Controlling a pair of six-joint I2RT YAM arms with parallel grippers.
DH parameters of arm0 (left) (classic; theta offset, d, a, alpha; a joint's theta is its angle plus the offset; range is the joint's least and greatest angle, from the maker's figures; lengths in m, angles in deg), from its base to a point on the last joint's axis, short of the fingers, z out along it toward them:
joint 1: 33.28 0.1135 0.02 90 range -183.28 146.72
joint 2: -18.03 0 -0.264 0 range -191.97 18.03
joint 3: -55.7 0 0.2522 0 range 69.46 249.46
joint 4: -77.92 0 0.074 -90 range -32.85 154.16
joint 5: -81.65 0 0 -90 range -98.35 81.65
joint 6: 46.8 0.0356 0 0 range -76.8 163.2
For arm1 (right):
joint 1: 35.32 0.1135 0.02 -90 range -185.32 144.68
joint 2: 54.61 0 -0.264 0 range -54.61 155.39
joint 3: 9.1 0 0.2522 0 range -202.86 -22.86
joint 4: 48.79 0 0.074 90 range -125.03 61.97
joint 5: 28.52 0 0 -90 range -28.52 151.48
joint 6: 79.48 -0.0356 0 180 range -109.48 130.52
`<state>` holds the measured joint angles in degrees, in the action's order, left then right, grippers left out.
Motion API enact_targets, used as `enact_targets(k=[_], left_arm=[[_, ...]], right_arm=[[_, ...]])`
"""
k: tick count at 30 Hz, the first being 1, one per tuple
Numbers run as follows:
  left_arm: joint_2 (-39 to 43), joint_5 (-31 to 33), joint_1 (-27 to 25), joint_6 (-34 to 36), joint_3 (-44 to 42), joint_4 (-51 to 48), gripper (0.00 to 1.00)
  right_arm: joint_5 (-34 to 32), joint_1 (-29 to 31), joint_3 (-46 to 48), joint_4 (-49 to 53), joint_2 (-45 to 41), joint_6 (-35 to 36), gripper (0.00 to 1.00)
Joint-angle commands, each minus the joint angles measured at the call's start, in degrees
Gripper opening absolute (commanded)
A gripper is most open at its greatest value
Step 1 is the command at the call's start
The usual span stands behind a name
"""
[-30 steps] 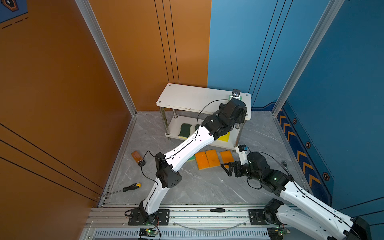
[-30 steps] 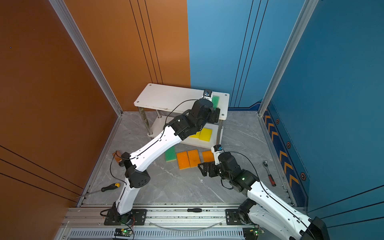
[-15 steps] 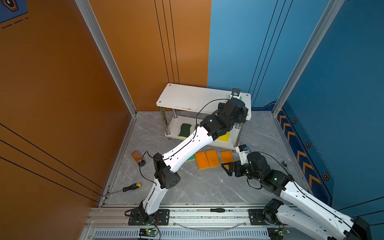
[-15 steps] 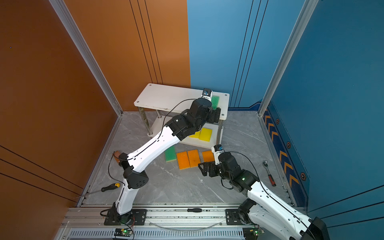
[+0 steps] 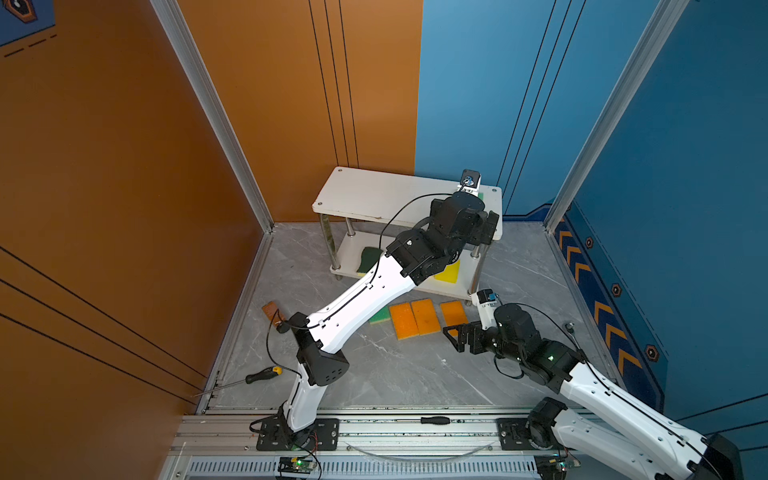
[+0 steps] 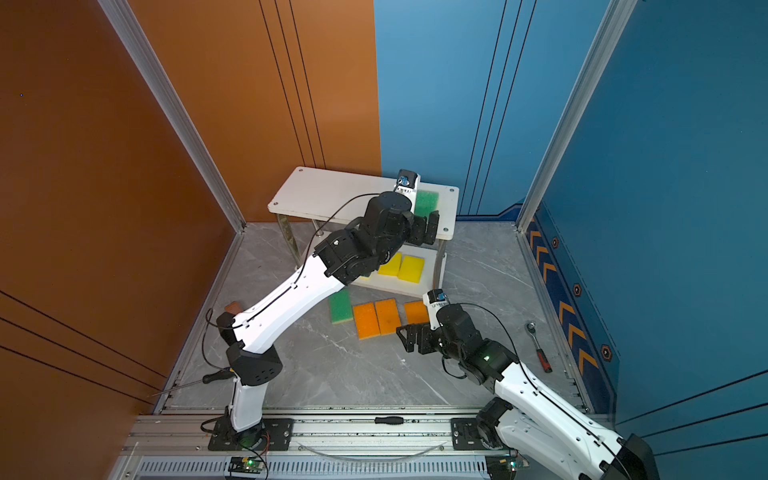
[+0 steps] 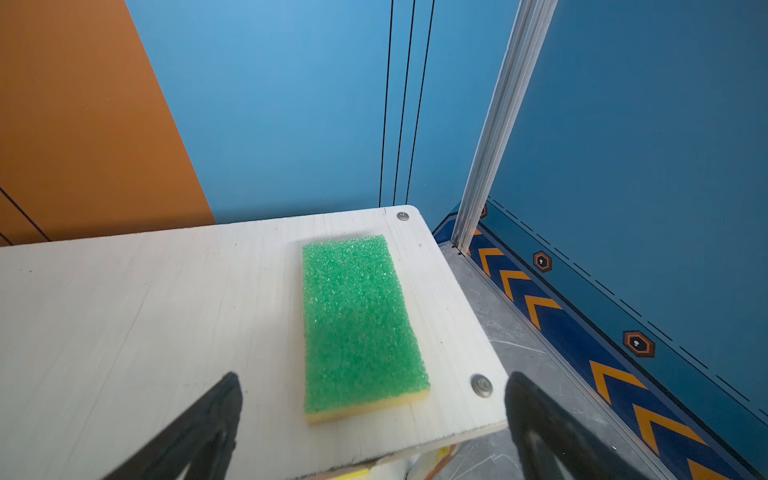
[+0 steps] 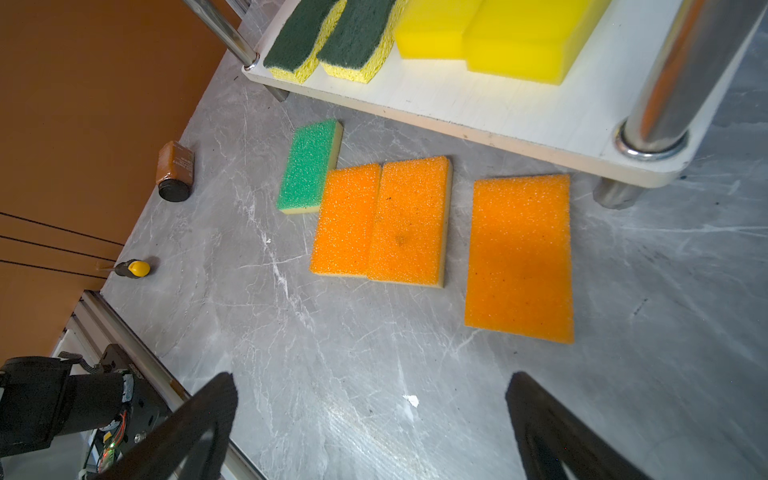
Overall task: Place and organize the cleaning sponges onto the shelf
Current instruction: 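Withdraw the left gripper from the shelf top down toward the table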
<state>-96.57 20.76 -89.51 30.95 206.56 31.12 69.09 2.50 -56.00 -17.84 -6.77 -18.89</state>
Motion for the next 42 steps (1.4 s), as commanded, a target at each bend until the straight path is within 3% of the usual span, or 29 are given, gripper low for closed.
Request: enact_targets(k=[1,12,20,28,42], left_arm=[[4.0,-0.3,-1.0,2.4,-2.9,1.2,0.98],[20.7,1.5,-2.1,2.9,-31.2,17.3,0.98],[31.9,6.8,-2.0,0.9,-48.0,20.1,0.97],[41.9,10.1,-0.1,-6.8,-63.3,19.2,0.98],[48.8,12.8,5.1,-25.8,-82.4,12.0,0.98]], right_arm=[[-0.8,-0.3,0.4,0.9,-0.2,0.7,1.0],[-0.5,-0.1,-0.1,0.6,0.8,0.8,1.0],[0.1,0.0,-0.7,-0.7,2.9,0.5,1.0],[-0.1,0.6,-1.1,-2.7,4.9,0.1,1.0],[-1.7,2.0,-2.3,-4.7,8.6,-1.3,1.0]])
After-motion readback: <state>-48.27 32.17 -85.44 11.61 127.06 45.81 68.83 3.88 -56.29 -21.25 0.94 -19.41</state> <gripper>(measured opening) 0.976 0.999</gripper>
